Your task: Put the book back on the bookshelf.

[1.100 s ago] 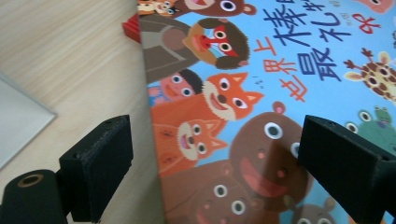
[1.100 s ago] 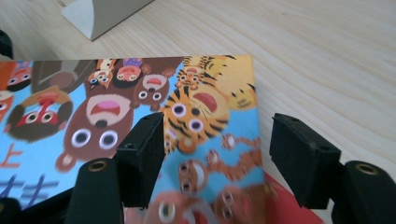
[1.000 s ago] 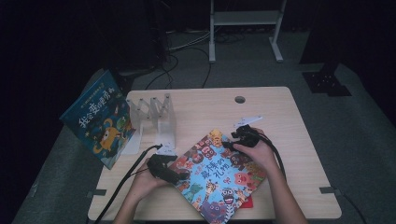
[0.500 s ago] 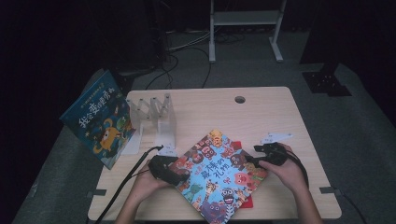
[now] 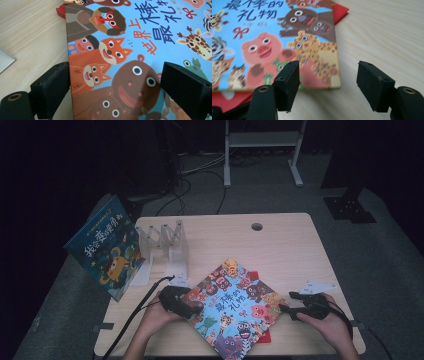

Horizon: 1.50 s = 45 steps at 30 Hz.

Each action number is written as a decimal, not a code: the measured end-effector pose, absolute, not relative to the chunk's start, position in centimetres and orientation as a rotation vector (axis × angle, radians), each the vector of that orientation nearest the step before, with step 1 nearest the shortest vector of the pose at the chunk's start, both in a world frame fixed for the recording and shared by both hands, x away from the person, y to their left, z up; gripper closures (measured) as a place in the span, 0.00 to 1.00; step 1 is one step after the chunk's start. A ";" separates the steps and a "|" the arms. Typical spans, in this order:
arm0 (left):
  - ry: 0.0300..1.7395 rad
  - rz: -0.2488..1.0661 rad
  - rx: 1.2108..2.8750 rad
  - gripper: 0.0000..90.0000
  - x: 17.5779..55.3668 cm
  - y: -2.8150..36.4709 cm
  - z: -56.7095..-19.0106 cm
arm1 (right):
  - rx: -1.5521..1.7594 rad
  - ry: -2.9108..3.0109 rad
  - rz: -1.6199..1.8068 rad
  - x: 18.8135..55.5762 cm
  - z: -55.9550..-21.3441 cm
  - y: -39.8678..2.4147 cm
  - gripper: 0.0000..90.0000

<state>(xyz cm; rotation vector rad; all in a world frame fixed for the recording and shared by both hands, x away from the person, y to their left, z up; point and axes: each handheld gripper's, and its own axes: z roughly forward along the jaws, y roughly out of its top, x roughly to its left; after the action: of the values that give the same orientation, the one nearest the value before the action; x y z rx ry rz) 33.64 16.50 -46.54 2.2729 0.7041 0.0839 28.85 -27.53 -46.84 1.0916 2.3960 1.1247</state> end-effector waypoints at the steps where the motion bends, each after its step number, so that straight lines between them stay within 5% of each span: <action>1: 0.705 0.084 2.273 0.10 33.6 16.5 -46.5 | 1.093 2.398 1.125 28.5 -46.9 -27.6 0.38; 14: 0.718 0.065 2.271 0.10 33.7 16.7 -46.5 | 1.060 2.448 1.118 28.0 -47.7 -27.0 0.38; 39: 0.780 0.040 2.249 0.08 34.2 19.1 -46.7 | 1.005 2.485 1.104 34.4 -47.3 -23.5 0.38; 45: 0.782 0.033 2.240 0.08 34.2 19.2 -46.8 | 0.980 2.492 1.148 33.4 -47.3 -23.3 0.38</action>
<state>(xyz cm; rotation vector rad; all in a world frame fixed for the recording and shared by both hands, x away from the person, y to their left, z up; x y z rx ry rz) 34.20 19.15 -46.80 2.2403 0.7823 0.0327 33.40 -23.27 -47.28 0.9798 2.4922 1.1484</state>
